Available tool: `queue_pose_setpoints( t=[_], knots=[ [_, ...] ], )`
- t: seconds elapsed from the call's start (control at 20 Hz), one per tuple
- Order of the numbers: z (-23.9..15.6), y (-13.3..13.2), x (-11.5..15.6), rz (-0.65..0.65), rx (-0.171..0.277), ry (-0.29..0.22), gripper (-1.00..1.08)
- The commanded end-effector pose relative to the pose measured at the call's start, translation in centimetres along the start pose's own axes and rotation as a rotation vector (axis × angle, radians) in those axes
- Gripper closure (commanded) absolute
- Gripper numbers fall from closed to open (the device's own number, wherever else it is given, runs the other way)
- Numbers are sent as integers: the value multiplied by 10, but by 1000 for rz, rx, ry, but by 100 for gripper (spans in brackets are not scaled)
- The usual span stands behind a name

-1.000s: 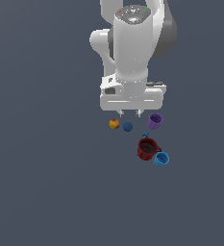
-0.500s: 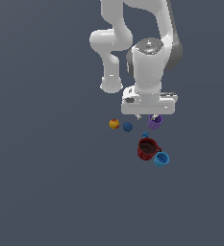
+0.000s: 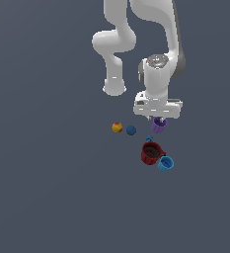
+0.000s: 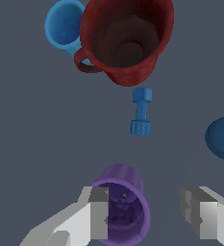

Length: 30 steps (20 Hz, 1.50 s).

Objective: Pick up a designated object from a clutter of objects.

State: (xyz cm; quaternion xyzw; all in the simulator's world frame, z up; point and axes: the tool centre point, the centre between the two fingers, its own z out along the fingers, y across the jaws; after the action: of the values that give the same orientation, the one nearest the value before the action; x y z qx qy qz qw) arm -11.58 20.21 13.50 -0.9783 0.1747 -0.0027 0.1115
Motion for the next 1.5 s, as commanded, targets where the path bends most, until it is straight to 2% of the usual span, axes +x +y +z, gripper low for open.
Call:
queue_pose_setpoints(
  t=[0.0,0.25,0.55,1.0,1.45],
  knots=[
    [12,3,-17,39,1,5,-20],
    [29,9,-41,96,-4,13,-20],
    [38,16,-56,133,-10,22,-20],
    [43,17,-58,137,-11,23,-20],
    [66,18,-59,140,-12,24,-20]
  ],
)
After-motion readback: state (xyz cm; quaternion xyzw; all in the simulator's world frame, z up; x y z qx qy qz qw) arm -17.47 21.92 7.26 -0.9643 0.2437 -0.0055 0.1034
